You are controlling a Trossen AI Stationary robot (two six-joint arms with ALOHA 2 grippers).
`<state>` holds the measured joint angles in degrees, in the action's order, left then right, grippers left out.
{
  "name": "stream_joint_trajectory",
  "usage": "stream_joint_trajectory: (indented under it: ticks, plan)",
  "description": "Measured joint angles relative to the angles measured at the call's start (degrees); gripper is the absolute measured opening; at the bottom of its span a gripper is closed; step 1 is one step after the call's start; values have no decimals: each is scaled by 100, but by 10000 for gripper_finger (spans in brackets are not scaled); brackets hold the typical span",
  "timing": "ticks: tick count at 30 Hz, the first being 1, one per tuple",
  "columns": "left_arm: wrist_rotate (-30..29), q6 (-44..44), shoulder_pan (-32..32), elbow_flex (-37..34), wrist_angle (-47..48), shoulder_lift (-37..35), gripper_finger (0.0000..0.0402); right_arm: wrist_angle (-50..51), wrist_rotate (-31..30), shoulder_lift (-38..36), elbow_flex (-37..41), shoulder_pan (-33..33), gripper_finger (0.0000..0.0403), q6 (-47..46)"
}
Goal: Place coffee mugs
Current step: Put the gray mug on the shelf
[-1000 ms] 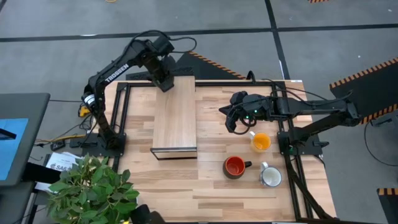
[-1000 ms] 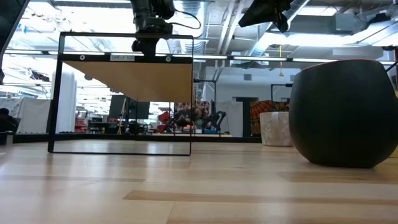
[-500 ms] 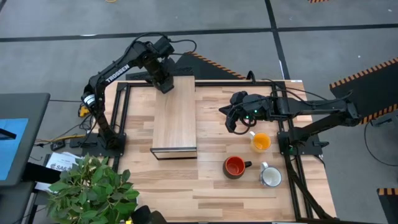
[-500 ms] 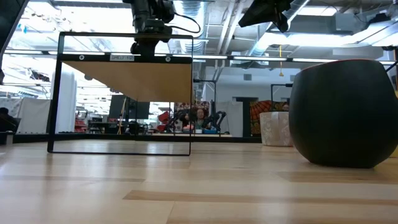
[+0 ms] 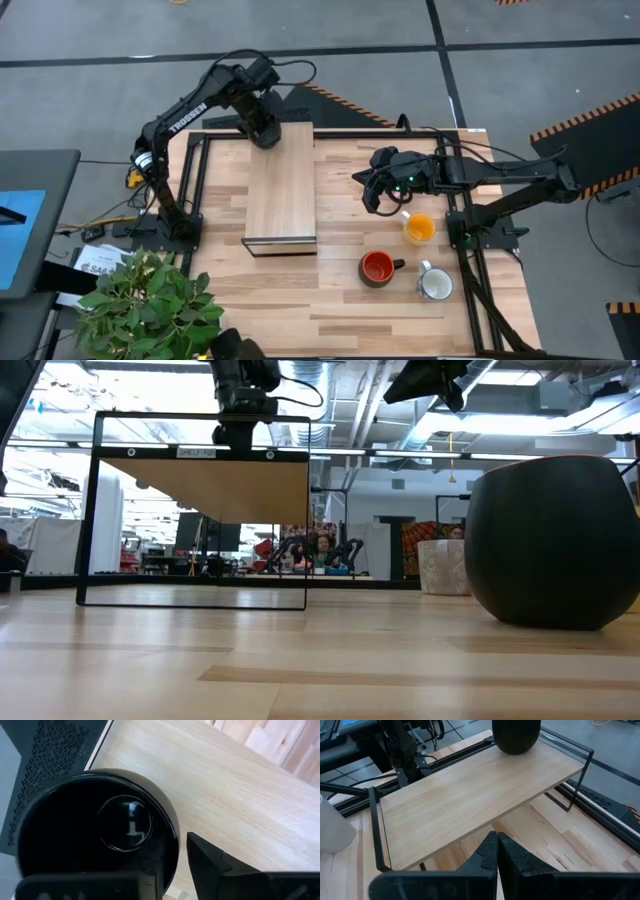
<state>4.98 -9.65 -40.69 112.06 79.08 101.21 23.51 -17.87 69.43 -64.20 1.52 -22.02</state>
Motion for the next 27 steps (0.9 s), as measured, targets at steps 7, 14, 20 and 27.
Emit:
stream_joint_trajectory:
  ticks: [7,14,20,27]
  plan:
    - [-99,0,2,211,5,2,111,0,0,0,0,0,24,0]
    - [-117,137,0,793,18,4,154,0,0,0,0,0,24,6]
    - [148,552,64,1720,16,4,183,0,0,-2,0,2,24,135]
    - [205,1312,440,2265,-219,-278,183,-21,-2,-72,-3,15,33,149]
